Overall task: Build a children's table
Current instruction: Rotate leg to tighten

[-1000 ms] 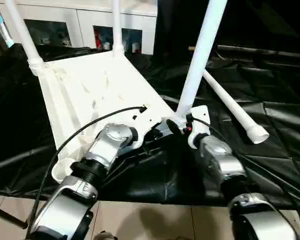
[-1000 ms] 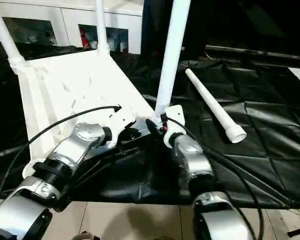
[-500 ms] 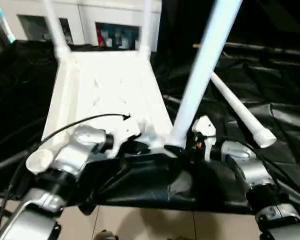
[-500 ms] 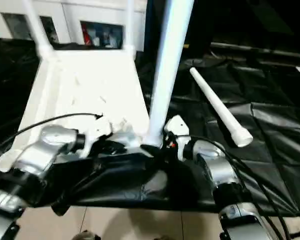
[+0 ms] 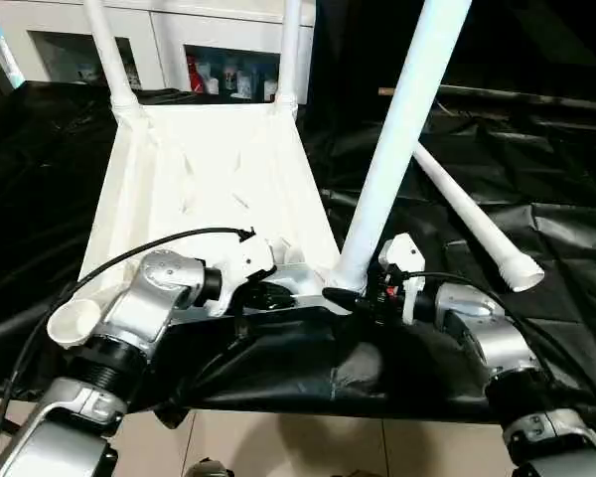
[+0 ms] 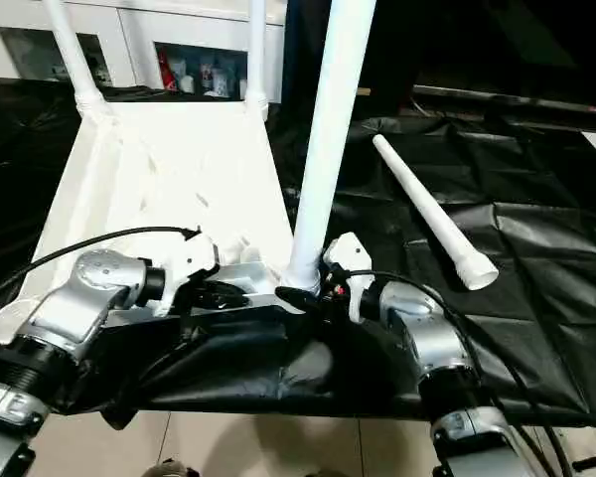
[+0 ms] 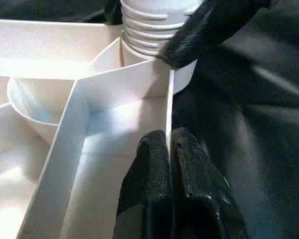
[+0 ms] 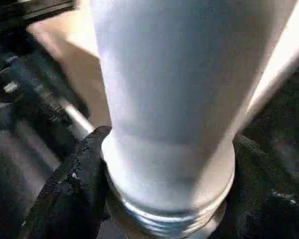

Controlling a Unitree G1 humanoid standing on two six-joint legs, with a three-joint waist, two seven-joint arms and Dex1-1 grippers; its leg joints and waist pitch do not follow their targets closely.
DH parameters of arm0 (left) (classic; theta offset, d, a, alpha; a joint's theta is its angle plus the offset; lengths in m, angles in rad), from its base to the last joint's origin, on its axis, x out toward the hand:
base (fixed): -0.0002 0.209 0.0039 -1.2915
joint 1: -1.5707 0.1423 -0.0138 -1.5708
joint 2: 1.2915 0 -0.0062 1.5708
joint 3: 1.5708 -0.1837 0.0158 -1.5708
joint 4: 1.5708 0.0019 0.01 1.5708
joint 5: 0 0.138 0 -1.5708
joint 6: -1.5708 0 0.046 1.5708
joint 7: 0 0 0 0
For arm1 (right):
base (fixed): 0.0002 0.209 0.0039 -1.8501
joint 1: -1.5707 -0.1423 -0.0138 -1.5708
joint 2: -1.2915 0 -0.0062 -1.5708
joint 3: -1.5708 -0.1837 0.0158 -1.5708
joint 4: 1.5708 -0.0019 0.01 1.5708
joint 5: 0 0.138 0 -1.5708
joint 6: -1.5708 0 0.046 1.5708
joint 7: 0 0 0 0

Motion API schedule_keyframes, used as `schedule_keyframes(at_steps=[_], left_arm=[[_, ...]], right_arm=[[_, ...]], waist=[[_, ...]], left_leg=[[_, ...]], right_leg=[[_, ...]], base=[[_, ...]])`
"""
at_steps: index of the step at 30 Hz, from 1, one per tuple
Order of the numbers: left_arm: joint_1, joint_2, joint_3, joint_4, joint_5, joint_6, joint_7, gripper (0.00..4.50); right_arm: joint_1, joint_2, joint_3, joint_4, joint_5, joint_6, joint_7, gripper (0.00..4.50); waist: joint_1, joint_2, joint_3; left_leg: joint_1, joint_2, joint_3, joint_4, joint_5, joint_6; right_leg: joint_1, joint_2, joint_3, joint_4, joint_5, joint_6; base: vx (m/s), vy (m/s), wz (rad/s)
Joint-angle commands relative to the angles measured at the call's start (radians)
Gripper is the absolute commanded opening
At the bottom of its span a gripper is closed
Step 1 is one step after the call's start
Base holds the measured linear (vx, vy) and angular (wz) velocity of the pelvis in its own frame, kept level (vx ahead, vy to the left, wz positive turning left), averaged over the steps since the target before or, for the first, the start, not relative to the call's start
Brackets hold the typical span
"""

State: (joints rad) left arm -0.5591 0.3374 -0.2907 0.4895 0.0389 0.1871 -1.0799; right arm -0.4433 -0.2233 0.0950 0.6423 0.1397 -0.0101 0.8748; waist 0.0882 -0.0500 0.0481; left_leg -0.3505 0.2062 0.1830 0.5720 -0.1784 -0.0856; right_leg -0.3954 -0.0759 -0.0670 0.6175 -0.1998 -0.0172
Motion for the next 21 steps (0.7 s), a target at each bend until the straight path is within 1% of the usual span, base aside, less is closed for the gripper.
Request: schedule_keyframes(at_steps=[1, 2, 3, 4, 5, 6, 8, 10, 11, 12, 14, 15, 16, 17, 18, 19, 20, 21], left_arm=[[0.002, -0.043, -0.006, 0.044, -0.003, 0.008, 0.07, 0.0], [-0.021, -0.078, 0.0, 0.081, 0.016, 0.012, 0.144, 0.0], [-0.035, -0.101, 0.002, 0.102, 0.028, 0.016, 0.191, 0.0], [-0.047, -0.121, 0.002, 0.119, 0.038, 0.021, 0.23, 0.0], [-0.058, -0.142, 0.002, 0.132, 0.045, 0.03, 0.264, 0.0], [-0.065, -0.158, 0.002, 0.141, 0.05, 0.037, 0.289, 0.0], [-0.08, -0.192, 0.001, 0.162, 0.064, 0.048, 0.34, 0.0], [-0.089, -0.227, -0.005, 0.176, 0.078, 0.051, 0.378, 0.0], [-0.09, -0.239, -0.009, 0.178, 0.082, 0.052, 0.385, 0.0], [-0.09, -0.252, -0.017, 0.178, 0.086, 0.049, 0.388, 0.0], [-0.092, -0.26, -0.02, 0.183, 0.089, 0.044, 0.389, 0.0], [-0.094, -0.264, -0.021, 0.189, 0.088, 0.033, 0.382, 0.0], [-0.096, -0.263, -0.02, 0.192, 0.087, 0.031, 0.38, 0.0], [-0.097, -0.255, -0.016, 0.194, 0.082, 0.022, 0.368, 0.0], [-0.097, -0.255, -0.016, 0.194, 0.082, 0.022, 0.368, 0.0], [-0.094, -0.237, -0.013, 0.188, 0.075, 0.004, 0.341, 0.0], [-0.093, -0.229, -0.011, 0.186, 0.074, -0.004, 0.33, 0.0], [-0.091, -0.226, -0.01, 0.183, 0.072, -0.008, 0.322, 0.0]], right_arm=[[0.005, 0.025, 0.005, 0.038, -0.019, 0.026, -0.058, 2.8], [-0.007, 0.055, -0.011, 0.075, -0.039, 0.026, -0.167, 2.78], [-0.017, 0.076, -0.025, 0.101, -0.047, 0.032, -0.244, 2.78], [-0.028, 0.095, -0.04, 0.123, -0.05, 0.039, -0.311, 2.77], [-0.041, 0.115, -0.054, 0.146, -0.055, 0.046, -0.385, 2.77], [-0.051, 0.13, -0.065, 0.164, -0.057, 0.054, -0.443, 2.77], [-0.074, 0.164, -0.092, 0.2, -0.052, 0.074, -0.545, 2.76], [-0.095, 0.198, -0.104, 0.23, -0.049, 0.076, -0.608, 2.76], [-0.102, 0.211, -0.097, 0.237, -0.057, 0.066, -0.614, 2.76], [-0.106, 0.225, -0.084, 0.24, -0.068, 0.049, -0.608, 2.76], [-0.109, 0.235, -0.075, 0.241, -0.077, 0.033, -0.598, 2.76], [-0.11, 0.244, -0.072, 0.239, -0.078, 0.016, -0.58, 3.32], [-0.114, 0.247, -0.074, 0.242, -0.074, 0.008, -0.575, 3.32], [-0.121, 0.241, -0.07, 0.247, -0.074, -0.009, -0.564, 3.46], [-0.121, 0.241, -0.07, 0.247, -0.074, -0.009, -0.564, 3.54], [-0.123, 0.222, -0.064, 0.241, -0.076, -0.025, -0.533, 3.63], [-0.124, 0.214, -0.065, 0.238, -0.075, -0.031, -0.517, 3.72], [-0.124, 0.21, -0.066, 0.236, -0.074, -0.032, -0.508, 3.72]], waist=[[0.0, 0.0, -0.052], [0.0, -0.002, -0.052], [-0.001, 0.0, -0.048], [-0.003, 0.002, -0.048], [-0.004, 0.003, -0.048], [-0.003, 0.003, -0.051], [-0.005, 0.003, -0.047], [-0.005, 0.004, -0.049], [-0.005, 0.002, -0.051], [-0.004, 0.002, -0.052], [-0.004, 0.002, -0.051], [-0.004, 0.001, -0.05], [-0.004, 0.0, -0.05], [-0.004, 0.001, -0.051], [-0.003, -0.001, -0.051], [-0.003, -0.003, -0.05], [-0.002, -0.003, -0.05], [-0.002, -0.003, -0.052]], left_leg=[[0.006, 0.029, -0.006, -0.065, -0.207, 0.024], [0.004, 0.027, -0.006, -0.065, -0.213, 0.021], [0.006, 0.026, -0.007, -0.068, -0.229, 0.012], [0.009, 0.026, -0.007, -0.068, -0.241, 0.006], [0.01, 0.027, -0.011, -0.07, -0.252, -0.011], [0.012, 0.027, -0.011, -0.069, -0.256, -0.016], [0.01, 0.026, -0.011, -0.071, -0.277, -0.012], [0.009, 0.025, -0.012, -0.071, -0.283, -0.012], [0.008, 0.026, -0.013, -0.072, -0.278, -0.013], [0.006, 0.027, -0.013, -0.072, -0.273, -0.01], [0.006, 0.027, -0.012, -0.073, -0.278, -0.004], [0.007, 0.027, -0.012, -0.073, -0.283, -0.001], [0.006, 0.027, -0.012, -0.074, -0.284, 0.001], [0.006, 0.027, -0.012, -0.074, -0.287, 0.002], [0.005, 0.027, -0.013, -0.074, -0.285, 0.004], [0.004, 0.027, -0.011, -0.074, -0.281, 0.007], [0.004, 0.027, -0.012, -0.074, -0.282, 0.009], [0.002, 0.027, -0.012, -0.074, -0.27, 0.013]], right_leg=[[0.043, -0.069, 0.051, -0.082, -0.232, -0.188], [0.043, -0.068, 0.05, -0.085, -0.255, -0.177], [0.038, -0.068, 0.05, -0.09, -0.299, -0.164], [0.036, -0.069, 0.05, -0.094, -0.328, -0.159], [0.036, -0.072, 0.05, -0.096, -0.364, -0.149], [0.035, -0.072, 0.05, -0.098, -0.368, -0.144], [0.032, -0.07, 0.05, -0.101, -0.377, -0.135], [0.031, -0.07, 0.049, -0.103, -0.389, -0.124], [0.033, -0.07, 0.049, -0.102, -0.377, -0.119], [0.034, -0.07, 0.049, -0.1, -0.354, -0.12], [0.033, -0.069, 0.048, -0.1, -0.341, -0.122], [0.033, -0.07, 0.048, -0.101, -0.344, -0.124], [0.033, -0.07, 0.048, -0.101, -0.346, -0.123], [0.033, -0.071, 0.048, -0.102, -0.348, -0.124], [0.034, -0.072, 0.048, -0.101, -0.349, -0.124], [0.034, -0.072, 0.049, -0.103, -0.349, -0.123], [0.034, -0.073, 0.048, -0.103, -0.353, -0.122], [0.037, -0.073, 0.049, -0.101, -0.342, -0.122]], base=[[0.0, 0.0, 0.0], [0.0, 0.0, 0.0], [0.0, 0.0, 0.0], [0.0, 0.0, 0.0], [0.0, 0.0, 0.0], [0.0, 0.0, 0.0], [0.0, 0.0, 0.0], [0.0, 0.0, 0.0], [0.0, 0.0, 0.0], [0.0, 0.0, 0.0], [0.0, 0.0, 0.0], [0.0, 0.0, 0.0], [0.0, 0.0, 0.0], [0.0, 0.0, 0.0], [0.0, 0.0, 0.0], [0.0, 0.0, 0.0], [0.0, 0.0, 0.0], [0.0, 0.0, 0.0]])
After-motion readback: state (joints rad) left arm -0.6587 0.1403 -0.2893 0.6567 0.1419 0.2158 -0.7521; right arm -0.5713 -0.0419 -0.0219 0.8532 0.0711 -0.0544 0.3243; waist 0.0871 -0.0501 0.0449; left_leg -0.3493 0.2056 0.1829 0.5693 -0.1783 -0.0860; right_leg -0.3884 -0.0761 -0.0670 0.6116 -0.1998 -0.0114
